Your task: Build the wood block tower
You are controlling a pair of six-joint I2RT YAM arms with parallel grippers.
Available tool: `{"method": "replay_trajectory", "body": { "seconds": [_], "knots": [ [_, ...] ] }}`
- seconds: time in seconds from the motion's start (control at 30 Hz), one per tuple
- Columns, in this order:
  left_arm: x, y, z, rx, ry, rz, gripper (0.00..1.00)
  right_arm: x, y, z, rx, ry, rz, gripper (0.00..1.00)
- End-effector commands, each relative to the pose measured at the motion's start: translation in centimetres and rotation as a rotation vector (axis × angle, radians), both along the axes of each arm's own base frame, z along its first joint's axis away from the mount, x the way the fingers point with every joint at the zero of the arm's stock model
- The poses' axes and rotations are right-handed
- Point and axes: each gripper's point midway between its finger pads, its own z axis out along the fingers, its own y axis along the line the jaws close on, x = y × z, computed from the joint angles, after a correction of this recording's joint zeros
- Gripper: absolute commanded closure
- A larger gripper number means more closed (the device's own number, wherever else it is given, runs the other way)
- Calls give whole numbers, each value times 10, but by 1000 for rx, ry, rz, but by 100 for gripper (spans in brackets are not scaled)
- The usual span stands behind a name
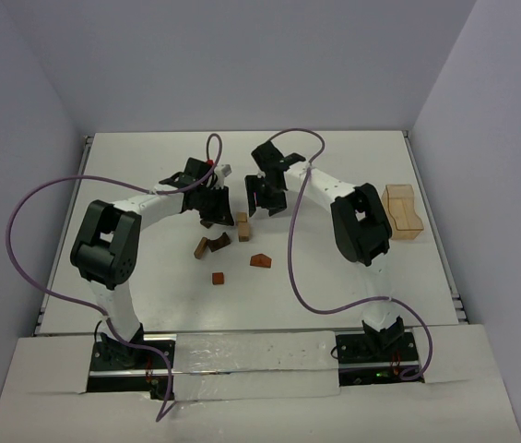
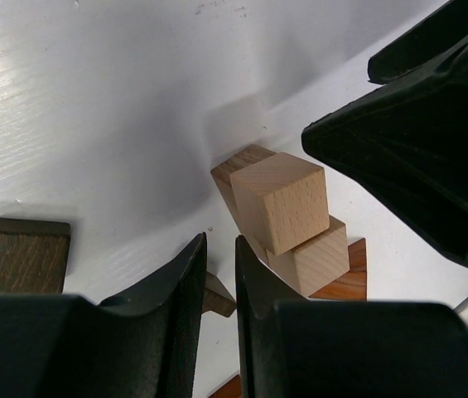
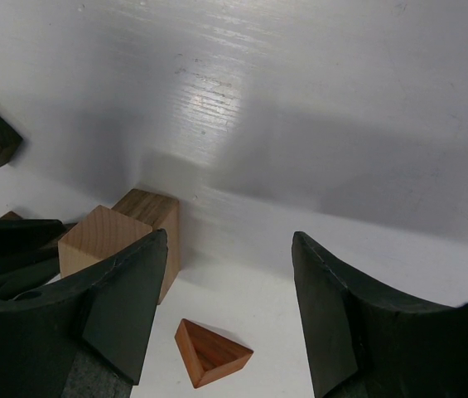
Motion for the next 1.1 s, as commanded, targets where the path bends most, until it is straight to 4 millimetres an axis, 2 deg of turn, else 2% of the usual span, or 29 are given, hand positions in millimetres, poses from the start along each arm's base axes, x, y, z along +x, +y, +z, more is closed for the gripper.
{"method": "replay_trajectory", "body": {
  "seconds": [0.0, 1.07],
  "knots": [
    [13, -14, 17, -44, -59, -16, 74, 7, 13, 8, 28, -32, 12, 31],
    [12, -26, 25, -51, -71, -41, 74, 6, 14, 10, 29, -33, 13, 30]
  ]
}}
